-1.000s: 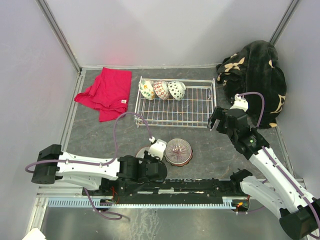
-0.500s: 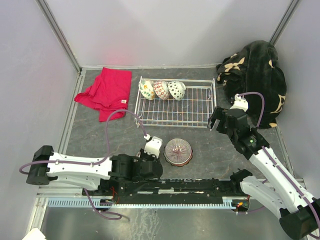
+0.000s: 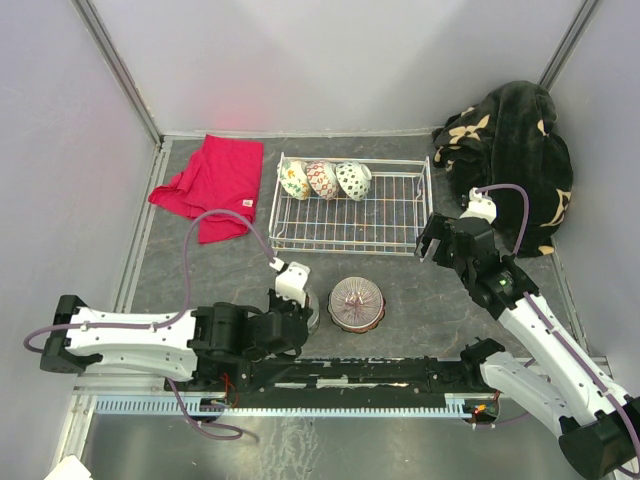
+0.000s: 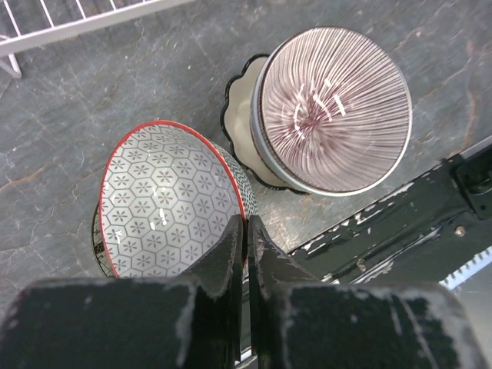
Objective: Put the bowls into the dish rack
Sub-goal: Pick up the bowl from the center of the board, then place the bowl in the dish rack.
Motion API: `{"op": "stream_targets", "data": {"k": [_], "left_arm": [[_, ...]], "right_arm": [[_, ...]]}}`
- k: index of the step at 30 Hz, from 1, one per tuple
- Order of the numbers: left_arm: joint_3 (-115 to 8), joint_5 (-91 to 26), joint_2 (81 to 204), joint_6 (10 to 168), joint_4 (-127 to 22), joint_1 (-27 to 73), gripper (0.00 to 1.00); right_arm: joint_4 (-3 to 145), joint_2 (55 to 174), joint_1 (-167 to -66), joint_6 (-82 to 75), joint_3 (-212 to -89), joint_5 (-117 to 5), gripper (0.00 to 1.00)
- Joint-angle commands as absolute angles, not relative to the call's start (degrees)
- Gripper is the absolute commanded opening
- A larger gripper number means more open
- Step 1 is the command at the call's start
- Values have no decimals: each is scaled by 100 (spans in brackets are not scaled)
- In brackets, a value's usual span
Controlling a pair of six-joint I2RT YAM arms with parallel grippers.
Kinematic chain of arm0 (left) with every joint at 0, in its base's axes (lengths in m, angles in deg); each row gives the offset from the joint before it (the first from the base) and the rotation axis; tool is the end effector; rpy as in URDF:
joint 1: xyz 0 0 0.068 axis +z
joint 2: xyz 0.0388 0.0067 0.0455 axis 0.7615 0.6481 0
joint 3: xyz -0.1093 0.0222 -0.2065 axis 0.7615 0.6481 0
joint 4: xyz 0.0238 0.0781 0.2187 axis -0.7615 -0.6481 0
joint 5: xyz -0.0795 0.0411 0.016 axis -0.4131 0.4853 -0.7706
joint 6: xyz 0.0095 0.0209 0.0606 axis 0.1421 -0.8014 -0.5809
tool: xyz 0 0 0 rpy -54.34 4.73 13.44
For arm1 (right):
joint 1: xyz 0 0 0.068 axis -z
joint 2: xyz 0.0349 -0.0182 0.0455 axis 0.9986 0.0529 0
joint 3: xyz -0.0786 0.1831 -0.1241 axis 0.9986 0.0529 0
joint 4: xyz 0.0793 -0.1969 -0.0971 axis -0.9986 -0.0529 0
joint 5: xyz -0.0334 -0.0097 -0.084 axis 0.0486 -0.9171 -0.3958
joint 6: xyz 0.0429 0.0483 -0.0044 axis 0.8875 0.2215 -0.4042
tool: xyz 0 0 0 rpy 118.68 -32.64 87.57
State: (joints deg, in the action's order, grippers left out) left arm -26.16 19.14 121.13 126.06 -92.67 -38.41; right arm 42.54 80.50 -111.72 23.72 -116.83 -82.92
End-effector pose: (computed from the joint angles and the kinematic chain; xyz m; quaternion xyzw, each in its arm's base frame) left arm 0.0411 -0.1842 0.2390 0.1615 0.8605 -0.1891 0.4446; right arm 0.1763 0.0631 0.2494 0.1487 0.8633 0.0989 0.4721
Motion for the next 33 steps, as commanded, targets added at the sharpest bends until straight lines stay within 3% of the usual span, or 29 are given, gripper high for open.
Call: {"op": "stream_targets", "data": {"k": [1, 9, 17, 27, 33], "left_arm": [[-3093, 2358, 11865, 12209, -9147, -3879, 3], [-3984, 2466, 12105, 11465, -8766, -3878, 3], [-5426, 2688, 13530, 10208, -7822, -3617, 3], [-6214, -17, 15038, 9576, -6135, -1510, 3], [-6716, -338, 16059, 9341, -5180, -994, 3]], "right_arm": [[4404, 8023, -11178, 2308, -11882, -8270, 99], [4396, 8041, -11178, 2302, -11891, -8318, 99], [4330, 8049, -11177, 2290, -11930, -8522, 99], [4238, 7979, -11182, 2290, -11928, -8882, 99], [4217, 7965, -11175, 2359, -11865, -9122, 99]]}}
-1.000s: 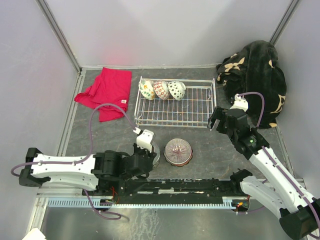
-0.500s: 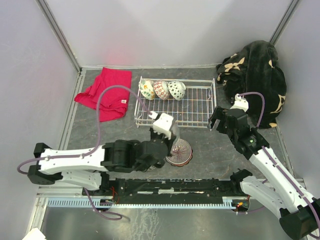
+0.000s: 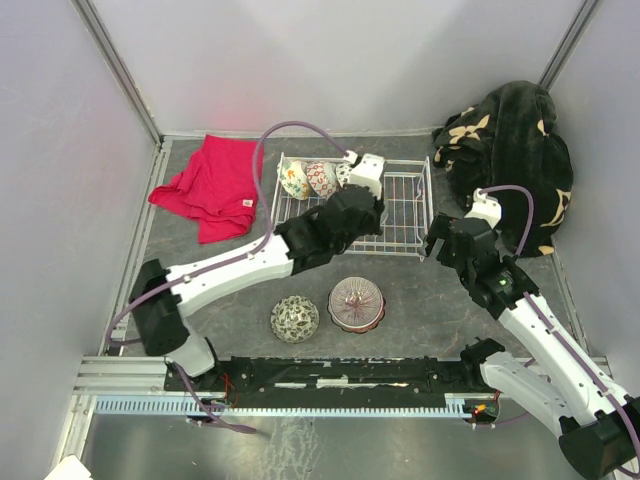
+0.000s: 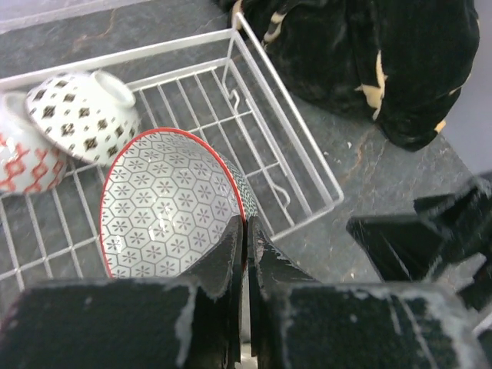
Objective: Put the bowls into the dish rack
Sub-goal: Place the bowl in the dish rack.
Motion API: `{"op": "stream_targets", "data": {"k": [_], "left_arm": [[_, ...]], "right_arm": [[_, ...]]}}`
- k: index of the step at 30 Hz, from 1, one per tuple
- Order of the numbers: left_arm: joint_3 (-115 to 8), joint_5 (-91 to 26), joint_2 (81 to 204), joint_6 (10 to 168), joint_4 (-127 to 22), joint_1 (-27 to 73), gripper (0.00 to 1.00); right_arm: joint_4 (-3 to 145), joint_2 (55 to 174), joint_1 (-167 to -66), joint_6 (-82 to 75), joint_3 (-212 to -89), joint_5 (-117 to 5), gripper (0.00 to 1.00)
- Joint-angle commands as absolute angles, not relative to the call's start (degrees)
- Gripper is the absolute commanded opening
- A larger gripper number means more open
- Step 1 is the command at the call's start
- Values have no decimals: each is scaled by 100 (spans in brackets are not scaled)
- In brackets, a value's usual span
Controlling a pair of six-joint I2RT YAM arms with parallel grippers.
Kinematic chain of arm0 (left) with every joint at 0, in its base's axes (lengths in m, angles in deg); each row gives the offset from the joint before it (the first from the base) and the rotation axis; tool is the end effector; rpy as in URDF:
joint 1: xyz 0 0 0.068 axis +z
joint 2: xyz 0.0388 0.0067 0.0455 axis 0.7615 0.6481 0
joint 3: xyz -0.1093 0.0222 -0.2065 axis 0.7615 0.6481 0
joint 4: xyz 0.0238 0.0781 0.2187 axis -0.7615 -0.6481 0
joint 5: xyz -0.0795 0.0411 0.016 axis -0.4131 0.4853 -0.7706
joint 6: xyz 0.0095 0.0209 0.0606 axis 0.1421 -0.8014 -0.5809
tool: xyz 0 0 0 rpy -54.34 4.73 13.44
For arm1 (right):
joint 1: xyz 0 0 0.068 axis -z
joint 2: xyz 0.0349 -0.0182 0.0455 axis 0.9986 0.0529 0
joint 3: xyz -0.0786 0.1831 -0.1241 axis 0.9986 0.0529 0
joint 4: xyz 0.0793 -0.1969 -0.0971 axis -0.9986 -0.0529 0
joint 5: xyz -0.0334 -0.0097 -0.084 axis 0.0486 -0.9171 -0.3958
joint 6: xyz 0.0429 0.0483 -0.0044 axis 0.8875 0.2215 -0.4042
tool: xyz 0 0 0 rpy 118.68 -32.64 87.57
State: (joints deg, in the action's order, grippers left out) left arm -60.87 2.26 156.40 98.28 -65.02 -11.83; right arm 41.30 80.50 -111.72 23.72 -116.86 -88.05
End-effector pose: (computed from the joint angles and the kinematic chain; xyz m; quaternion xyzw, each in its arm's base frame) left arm 0.1879 -0.2981 0.3195 0.1507 0.7946 -0.2268 0.5427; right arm 0.1755 0.0581 0.2483 0.1670 0.8591 0.0577 0.4804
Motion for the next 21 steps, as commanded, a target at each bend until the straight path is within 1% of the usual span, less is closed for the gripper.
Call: {"op": "stream_targets", "data": {"k": [1, 3, 8, 17, 21], "left_arm": [[-6801, -473, 16218, 9357, -5055, -920, 3], [-6972, -769, 16588, 9467, -4779, -699, 3], [-7336, -1435, 17242, 9673, -4245, -321, 3], [-7274, -2168, 17785, 10321, -3002, 176, 3], [-7215, -2278, 18014, 10598, -2499, 287, 3]], "right_arm": [[4237, 7954, -11167, 2367, -11846, -9161, 100], [4255, 7944, -11163, 2384, -11806, -9226, 100], [4299, 7934, -11153, 2400, -11751, -9272, 94], [4321, 8000, -11145, 2415, -11751, -9313, 93], [4358, 8131, -11143, 2402, -11750, -9356, 92]]}}
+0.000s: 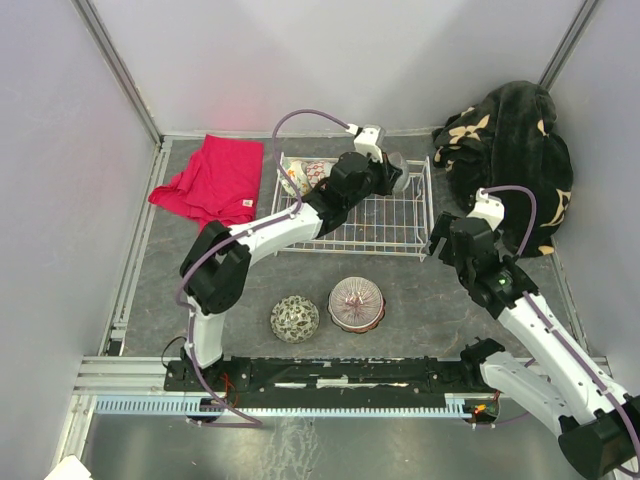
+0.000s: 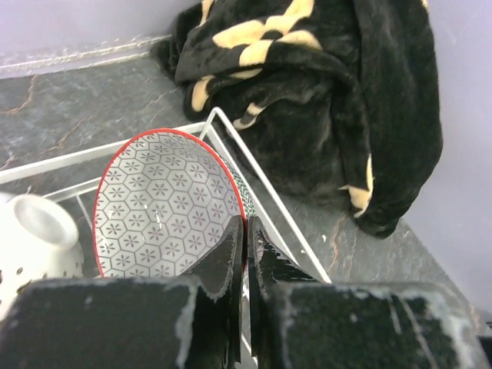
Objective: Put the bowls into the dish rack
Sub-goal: Place the bowl in the dish rack.
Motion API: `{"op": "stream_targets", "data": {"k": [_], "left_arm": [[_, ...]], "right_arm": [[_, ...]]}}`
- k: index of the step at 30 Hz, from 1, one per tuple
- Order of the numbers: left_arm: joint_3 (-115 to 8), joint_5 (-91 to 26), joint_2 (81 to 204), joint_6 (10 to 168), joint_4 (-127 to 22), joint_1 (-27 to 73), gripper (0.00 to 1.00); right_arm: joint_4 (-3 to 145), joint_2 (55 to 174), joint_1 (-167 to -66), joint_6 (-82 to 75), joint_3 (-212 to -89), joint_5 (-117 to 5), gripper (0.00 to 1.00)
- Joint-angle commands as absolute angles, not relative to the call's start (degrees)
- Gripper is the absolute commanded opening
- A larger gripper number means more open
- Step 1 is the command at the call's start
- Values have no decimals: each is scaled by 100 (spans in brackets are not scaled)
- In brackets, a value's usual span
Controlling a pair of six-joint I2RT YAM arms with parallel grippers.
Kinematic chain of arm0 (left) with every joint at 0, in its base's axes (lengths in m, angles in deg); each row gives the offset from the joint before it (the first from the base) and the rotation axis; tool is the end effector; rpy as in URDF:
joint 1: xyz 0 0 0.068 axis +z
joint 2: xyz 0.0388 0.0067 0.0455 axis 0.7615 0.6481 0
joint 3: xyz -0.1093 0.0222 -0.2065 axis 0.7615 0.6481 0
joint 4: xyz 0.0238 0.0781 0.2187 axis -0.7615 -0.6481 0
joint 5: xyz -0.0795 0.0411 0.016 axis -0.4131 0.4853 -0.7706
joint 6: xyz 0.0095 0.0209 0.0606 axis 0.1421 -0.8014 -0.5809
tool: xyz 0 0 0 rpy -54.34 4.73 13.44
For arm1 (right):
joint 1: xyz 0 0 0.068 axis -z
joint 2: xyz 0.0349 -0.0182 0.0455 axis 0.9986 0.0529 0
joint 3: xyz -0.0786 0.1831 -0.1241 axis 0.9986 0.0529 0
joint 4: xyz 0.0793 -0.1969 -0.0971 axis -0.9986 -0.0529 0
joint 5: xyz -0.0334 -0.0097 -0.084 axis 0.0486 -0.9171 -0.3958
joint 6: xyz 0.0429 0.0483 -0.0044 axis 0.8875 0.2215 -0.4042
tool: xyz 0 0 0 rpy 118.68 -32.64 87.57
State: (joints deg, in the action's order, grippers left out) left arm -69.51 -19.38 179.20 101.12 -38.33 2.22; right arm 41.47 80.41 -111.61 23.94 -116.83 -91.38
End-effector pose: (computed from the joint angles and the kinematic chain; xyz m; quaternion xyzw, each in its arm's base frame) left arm 0.3071 -0.3276 0.2725 0.1242 0.7420 -0.3582 0.5529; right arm 0.1757 0.0549 0.2495 0.1822 0.8508 0.0359 0.4916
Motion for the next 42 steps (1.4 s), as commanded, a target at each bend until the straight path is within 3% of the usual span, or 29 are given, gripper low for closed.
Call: {"op": "stream_targets", "data": {"k": [1, 20, 42], "left_arm": [[-7149, -2312, 18047, 10694, -2348, 318, 3], [-6577, -2693, 18729, 12266, -815, 737, 3], [-6719, -2929, 19330, 12783, -374, 883, 3]], "right_arm": [[4367, 8174, -11149, 2396, -11752, -9361, 91], [4849, 8695, -11142, 2368, -11661, -9279, 62], [4941, 8937, -11140, 2387, -11673, -9162, 59]]}}
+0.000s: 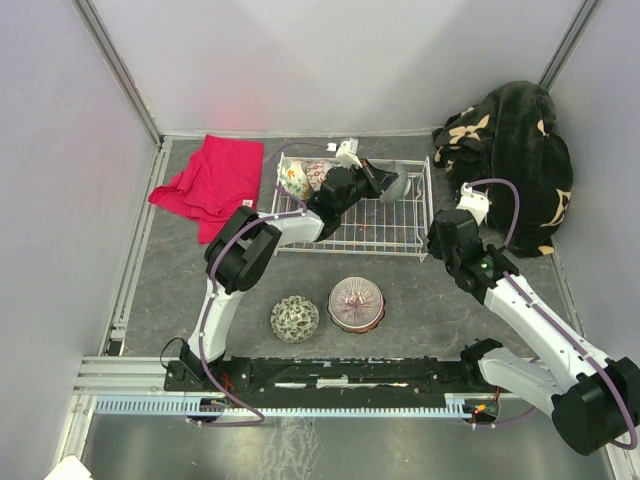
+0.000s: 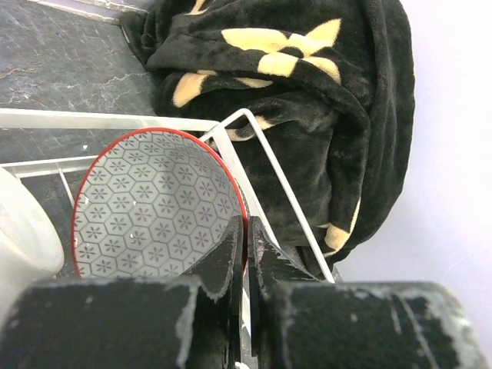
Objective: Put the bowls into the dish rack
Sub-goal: Place the bowl in the dish rack.
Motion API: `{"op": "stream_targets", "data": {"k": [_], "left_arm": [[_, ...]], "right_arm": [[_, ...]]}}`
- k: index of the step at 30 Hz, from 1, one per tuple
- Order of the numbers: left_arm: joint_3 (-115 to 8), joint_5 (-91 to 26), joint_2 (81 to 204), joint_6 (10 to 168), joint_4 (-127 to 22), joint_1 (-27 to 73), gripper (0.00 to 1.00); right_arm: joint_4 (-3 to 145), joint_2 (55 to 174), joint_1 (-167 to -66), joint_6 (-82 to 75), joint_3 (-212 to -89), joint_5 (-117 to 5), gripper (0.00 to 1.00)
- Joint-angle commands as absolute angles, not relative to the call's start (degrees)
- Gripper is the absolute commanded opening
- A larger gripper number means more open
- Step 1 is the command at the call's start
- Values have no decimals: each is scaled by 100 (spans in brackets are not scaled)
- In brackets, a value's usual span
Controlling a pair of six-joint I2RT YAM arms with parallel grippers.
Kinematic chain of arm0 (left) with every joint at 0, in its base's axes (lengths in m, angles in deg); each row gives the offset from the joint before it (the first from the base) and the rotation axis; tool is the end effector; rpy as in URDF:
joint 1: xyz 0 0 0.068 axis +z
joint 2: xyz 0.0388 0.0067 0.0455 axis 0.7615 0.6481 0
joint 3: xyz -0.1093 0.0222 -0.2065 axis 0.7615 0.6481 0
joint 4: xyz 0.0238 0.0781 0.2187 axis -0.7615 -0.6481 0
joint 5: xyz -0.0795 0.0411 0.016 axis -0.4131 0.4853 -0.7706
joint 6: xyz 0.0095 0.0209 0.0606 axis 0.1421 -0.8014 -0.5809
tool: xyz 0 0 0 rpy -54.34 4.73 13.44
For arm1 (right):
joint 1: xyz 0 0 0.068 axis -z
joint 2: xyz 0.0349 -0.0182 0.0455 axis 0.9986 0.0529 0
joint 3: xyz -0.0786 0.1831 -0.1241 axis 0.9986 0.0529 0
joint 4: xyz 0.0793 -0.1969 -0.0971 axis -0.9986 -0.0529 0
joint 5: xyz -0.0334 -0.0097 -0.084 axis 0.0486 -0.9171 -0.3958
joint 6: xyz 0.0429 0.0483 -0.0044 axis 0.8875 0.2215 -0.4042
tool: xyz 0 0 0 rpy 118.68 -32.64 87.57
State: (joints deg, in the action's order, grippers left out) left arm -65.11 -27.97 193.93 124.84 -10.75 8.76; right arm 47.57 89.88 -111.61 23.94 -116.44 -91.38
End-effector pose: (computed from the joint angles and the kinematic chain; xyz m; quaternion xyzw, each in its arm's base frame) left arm 0.3590 -0.3148 0.1918 -0.0197 0.7016 -0.5136 0.4935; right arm 0.2013 0.0667 0.2281 0.1764 0.8655 0.0188 0.4684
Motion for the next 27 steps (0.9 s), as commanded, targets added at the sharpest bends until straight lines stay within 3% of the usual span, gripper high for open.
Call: {"op": "stream_targets", "data": {"k": [1, 22, 27], "left_arm": [[-6721, -2928, 19335, 12784, -367, 882, 3], [-7145, -2938, 19719, 12876, -490, 864, 3], [-7094, -2675, 19639, 12801, -1091, 886, 3]], "right_arm": [[4949, 8937, -11134, 2386, -11672, -9155, 59], [4950, 8917, -11139, 2385, -11667, -9107, 59], [4941, 8891, -11137, 2383, -11663, -9104, 59]]}}
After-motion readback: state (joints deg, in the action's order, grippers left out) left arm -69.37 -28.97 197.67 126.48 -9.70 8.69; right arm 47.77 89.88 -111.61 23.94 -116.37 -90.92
